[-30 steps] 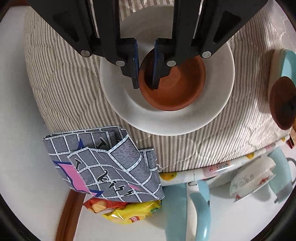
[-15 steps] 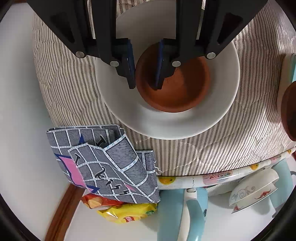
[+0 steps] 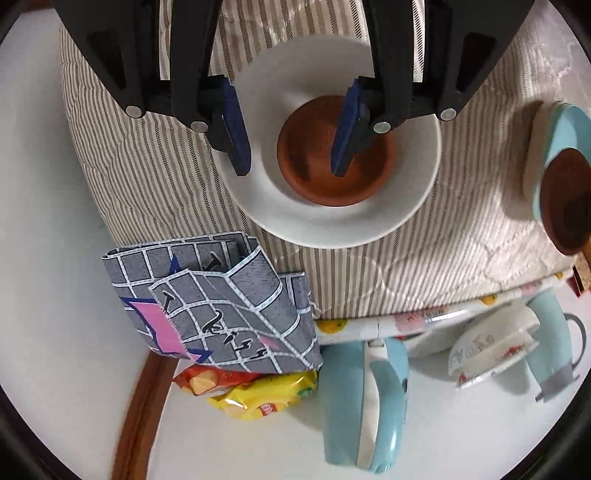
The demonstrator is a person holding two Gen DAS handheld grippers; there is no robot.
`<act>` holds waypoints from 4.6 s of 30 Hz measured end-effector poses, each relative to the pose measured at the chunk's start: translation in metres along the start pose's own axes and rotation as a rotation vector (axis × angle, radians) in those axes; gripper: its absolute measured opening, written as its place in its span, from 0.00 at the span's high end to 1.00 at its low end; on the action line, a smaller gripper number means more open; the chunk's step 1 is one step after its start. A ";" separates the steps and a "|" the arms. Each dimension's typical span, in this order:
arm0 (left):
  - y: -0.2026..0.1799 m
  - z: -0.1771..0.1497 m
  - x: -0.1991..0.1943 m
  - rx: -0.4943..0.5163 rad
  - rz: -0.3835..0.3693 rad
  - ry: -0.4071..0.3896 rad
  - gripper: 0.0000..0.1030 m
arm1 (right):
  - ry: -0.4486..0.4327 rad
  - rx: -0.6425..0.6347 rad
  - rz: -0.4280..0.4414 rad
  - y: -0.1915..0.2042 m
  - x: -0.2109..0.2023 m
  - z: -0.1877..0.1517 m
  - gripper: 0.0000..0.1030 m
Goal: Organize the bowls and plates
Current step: 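Lower the right gripper's brown bowl into the white bowl and open while the left gripper holds its bowl, then lower the left gripper's brown bowl into the white bowl and open it, then close both grippers on the white bowl rim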
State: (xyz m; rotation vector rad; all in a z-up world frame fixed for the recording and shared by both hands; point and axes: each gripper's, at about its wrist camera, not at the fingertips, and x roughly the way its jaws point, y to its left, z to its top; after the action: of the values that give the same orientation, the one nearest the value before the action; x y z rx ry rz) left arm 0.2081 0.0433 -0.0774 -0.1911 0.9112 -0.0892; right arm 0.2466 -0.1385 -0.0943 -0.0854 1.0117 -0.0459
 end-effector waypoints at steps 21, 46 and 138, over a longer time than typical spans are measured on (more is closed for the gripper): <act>-0.069 -0.012 -0.021 0.059 -0.036 -0.018 0.92 | -0.118 0.127 0.033 -0.073 -0.088 -0.038 0.55; -0.139 -0.008 0.069 0.081 -0.067 0.097 0.92 | -0.069 0.222 0.002 -0.141 -0.083 -0.085 0.54; -0.112 -0.013 0.114 0.052 0.009 0.213 0.70 | 0.074 0.107 0.162 -0.065 0.033 -0.016 0.51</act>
State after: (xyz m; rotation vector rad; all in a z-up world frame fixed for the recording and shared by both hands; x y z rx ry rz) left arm 0.2677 -0.0858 -0.1507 -0.1301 1.1203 -0.1265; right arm 0.2510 -0.2070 -0.1243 0.0971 1.0855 0.0452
